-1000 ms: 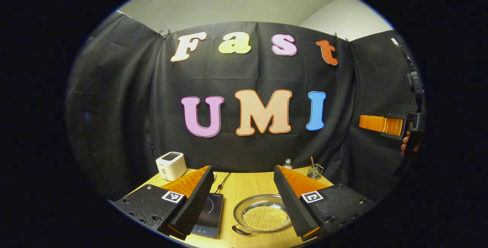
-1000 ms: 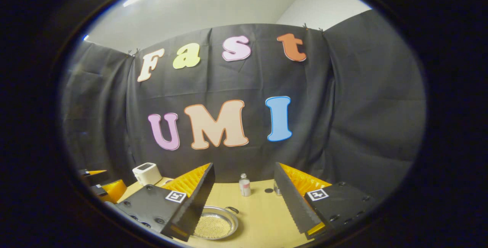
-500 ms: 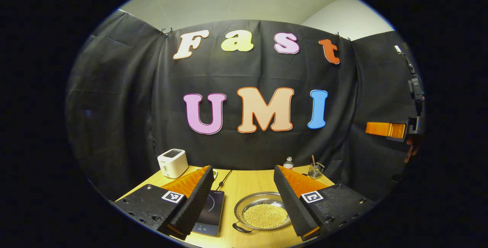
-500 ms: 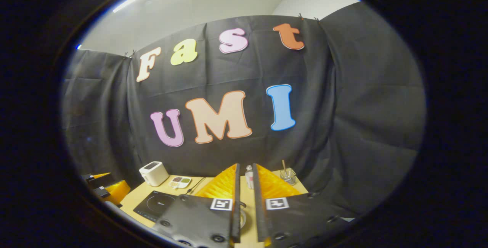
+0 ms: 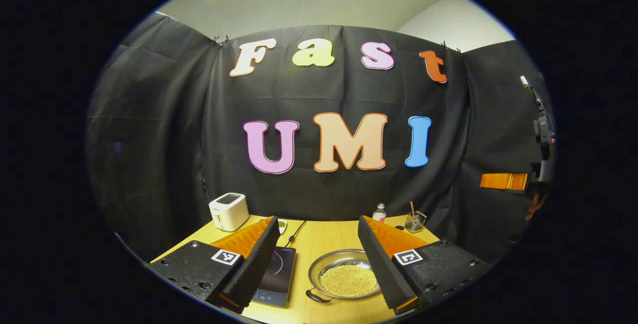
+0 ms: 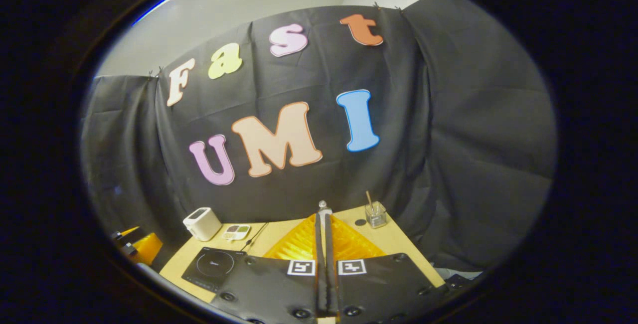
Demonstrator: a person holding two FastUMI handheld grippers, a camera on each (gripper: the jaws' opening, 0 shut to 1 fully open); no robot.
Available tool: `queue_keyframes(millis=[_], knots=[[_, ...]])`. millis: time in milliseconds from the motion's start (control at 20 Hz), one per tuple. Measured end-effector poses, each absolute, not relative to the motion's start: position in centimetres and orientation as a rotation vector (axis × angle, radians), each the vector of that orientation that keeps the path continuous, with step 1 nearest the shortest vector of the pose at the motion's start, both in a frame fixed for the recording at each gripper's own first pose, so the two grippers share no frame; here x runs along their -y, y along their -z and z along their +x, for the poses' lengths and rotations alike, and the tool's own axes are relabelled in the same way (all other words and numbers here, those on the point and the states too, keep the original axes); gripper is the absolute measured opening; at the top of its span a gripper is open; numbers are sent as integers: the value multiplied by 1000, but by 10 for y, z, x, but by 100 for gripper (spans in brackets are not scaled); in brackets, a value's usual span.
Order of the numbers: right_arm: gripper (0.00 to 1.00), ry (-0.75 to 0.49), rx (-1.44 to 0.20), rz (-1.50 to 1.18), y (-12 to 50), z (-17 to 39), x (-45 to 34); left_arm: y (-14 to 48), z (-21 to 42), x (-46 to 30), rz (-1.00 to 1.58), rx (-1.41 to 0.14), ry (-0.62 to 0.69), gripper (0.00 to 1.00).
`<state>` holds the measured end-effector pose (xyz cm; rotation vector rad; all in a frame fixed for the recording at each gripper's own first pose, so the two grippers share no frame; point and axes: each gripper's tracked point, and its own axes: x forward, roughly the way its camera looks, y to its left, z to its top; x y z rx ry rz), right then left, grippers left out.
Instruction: First push the handle of the pot to place it horizontally, then grasp the pot with both hands and set it on the induction cooktop.
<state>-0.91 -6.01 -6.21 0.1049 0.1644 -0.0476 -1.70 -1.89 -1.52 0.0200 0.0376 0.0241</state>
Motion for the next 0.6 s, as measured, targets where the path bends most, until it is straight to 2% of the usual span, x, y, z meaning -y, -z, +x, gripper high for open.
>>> queue_keyframes(millis=[100,200,400,500,600], knots=[[0,37,-197,90,79,-8,56,17,-18,15,17,-39,-32,96],[2,16,-240,61,102,-9,48,19,-18,10,18,-42,-41,93],[0,-70,-381,30,162,-16,21,22,-18,-3,2,-38,-65,99],[2,-120,-449,11,189,-21,8,20,-17,-10,-4,-32,-88,96],[2,-168,-512,-24,215,-23,-3,23,-16,-17,6,-31,-119,99]])
